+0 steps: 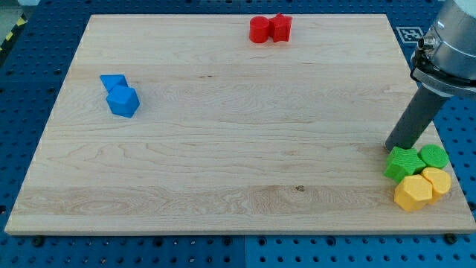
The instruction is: Separate the blue blocks
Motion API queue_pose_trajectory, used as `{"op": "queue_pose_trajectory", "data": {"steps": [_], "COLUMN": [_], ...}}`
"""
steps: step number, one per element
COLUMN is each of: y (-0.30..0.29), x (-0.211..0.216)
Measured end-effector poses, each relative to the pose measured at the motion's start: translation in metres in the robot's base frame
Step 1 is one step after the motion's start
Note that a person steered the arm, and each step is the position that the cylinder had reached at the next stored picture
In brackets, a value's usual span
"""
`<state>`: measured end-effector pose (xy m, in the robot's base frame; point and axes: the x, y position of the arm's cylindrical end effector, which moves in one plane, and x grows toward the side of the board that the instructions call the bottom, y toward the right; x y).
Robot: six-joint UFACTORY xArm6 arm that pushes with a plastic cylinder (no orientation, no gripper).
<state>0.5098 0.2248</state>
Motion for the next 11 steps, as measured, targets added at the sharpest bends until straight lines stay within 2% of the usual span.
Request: {"op": "queue_pose_trajectory", "data": {"steps": [1,2,4,5,7,9,10,11], "y": [-0.039,-0.102,-0.105,-0.138,-0.281,-0.452,-0.5,-0.462], "x": [-0.003,-0.006,-0.006,0.001,0.006,-0.026,-0.063,-0.084]}}
